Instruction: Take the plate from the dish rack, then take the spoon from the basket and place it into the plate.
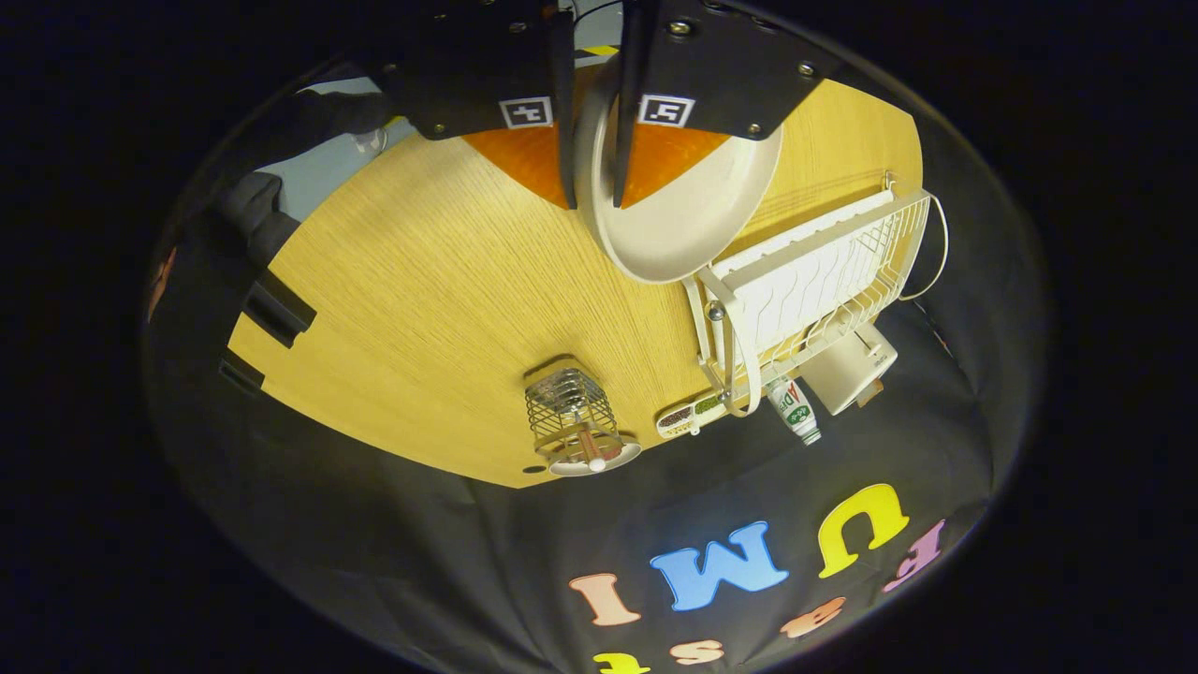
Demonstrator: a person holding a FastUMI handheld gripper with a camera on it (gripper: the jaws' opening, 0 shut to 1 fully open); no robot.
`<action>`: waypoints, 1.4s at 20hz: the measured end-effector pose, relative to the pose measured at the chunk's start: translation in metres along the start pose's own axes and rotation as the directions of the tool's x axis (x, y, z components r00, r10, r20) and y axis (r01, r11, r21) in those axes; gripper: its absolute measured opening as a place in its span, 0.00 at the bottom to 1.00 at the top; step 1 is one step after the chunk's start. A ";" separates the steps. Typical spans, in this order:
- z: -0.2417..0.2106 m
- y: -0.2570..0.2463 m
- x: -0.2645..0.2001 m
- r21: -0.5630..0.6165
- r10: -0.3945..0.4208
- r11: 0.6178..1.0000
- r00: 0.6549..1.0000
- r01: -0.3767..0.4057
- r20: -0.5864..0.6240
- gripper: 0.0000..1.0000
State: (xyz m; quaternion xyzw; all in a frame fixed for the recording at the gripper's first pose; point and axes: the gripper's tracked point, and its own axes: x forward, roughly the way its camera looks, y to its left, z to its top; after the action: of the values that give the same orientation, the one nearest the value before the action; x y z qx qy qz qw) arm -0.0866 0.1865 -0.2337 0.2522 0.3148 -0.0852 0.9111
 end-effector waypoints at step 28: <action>0.168 0.006 0.024 -0.251 -0.075 0.956 0.954 0.152 0.291 0.28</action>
State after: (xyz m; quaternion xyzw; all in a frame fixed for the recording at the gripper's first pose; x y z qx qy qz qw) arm 0.0235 0.1057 -0.1325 0.0922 0.2062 -0.1289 0.9656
